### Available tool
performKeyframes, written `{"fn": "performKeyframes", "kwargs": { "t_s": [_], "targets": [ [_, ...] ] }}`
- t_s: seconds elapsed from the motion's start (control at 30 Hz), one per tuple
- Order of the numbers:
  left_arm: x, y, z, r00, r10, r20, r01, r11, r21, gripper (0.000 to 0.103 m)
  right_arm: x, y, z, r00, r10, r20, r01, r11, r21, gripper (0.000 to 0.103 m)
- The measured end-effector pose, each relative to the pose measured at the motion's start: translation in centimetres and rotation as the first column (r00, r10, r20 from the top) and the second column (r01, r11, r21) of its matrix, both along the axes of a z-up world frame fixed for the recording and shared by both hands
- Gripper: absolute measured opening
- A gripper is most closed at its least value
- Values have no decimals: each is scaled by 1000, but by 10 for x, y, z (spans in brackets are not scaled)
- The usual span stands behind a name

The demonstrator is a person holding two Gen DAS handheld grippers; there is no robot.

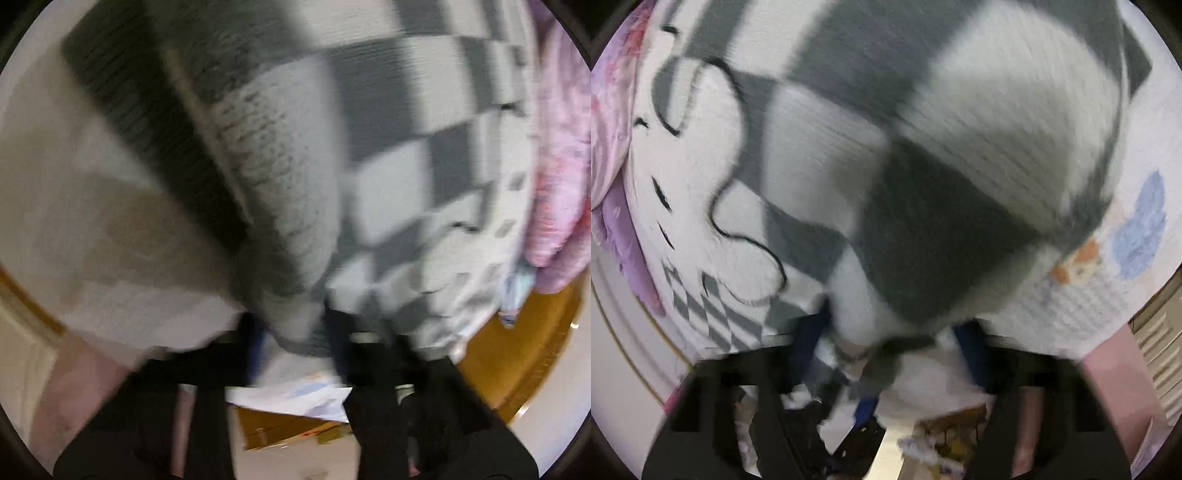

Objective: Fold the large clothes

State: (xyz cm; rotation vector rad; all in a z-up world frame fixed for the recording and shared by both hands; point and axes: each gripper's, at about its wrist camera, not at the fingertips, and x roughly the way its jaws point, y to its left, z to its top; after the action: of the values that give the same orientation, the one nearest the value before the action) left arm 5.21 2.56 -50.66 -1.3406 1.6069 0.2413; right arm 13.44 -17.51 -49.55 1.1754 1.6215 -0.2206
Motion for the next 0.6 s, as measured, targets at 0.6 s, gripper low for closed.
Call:
{"fn": "performKeyframes", "kwargs": {
  "t_s": [0.6],
  "targets": [
    [-22,-18,11,792,-514,329,363,830,424,11,-33,5,-23,854,377,359,-347,926,-147,13]
  ]
}}
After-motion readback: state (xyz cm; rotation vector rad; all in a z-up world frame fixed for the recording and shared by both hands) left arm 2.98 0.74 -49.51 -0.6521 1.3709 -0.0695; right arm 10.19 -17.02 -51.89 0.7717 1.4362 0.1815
